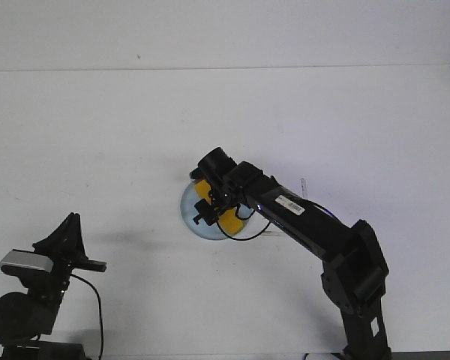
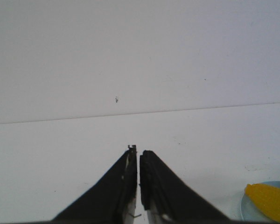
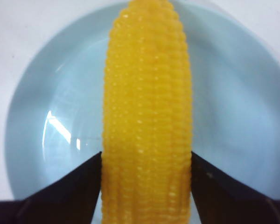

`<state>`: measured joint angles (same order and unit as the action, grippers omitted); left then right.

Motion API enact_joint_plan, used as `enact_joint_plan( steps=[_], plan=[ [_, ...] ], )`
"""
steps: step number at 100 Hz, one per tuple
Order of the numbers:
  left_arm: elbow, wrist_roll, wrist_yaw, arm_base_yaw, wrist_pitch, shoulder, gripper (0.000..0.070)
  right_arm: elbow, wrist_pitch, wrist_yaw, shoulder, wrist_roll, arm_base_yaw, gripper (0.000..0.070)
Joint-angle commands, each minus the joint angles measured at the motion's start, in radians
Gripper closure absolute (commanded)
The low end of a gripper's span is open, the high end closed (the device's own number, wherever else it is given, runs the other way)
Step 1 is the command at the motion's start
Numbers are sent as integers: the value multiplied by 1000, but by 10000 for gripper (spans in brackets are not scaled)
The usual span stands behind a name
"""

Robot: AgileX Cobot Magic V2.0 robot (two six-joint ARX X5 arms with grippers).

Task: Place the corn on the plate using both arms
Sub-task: 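Lower the corn onto the plate and open the right gripper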

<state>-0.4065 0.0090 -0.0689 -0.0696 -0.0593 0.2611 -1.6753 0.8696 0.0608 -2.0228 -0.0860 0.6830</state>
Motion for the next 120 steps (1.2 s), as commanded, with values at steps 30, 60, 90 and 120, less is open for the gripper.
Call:
enact_joint_plan(
  steps=[30, 60, 90, 120],
  plan=[
    [-7, 6, 2, 0, -13, -1, 699, -63, -16, -9, -8, 5, 6, 262],
    [-7, 6, 2, 0, -13, -1, 699, -130, -5, -18, 67, 60, 5, 321],
    [-7, 6, 2, 0, -13, -1, 699, -115, -1, -11, 120, 141, 5, 661],
    [-7, 6, 2, 0, -13, -1, 699, 101, -144, -8, 294, 185, -19, 662]
  ],
)
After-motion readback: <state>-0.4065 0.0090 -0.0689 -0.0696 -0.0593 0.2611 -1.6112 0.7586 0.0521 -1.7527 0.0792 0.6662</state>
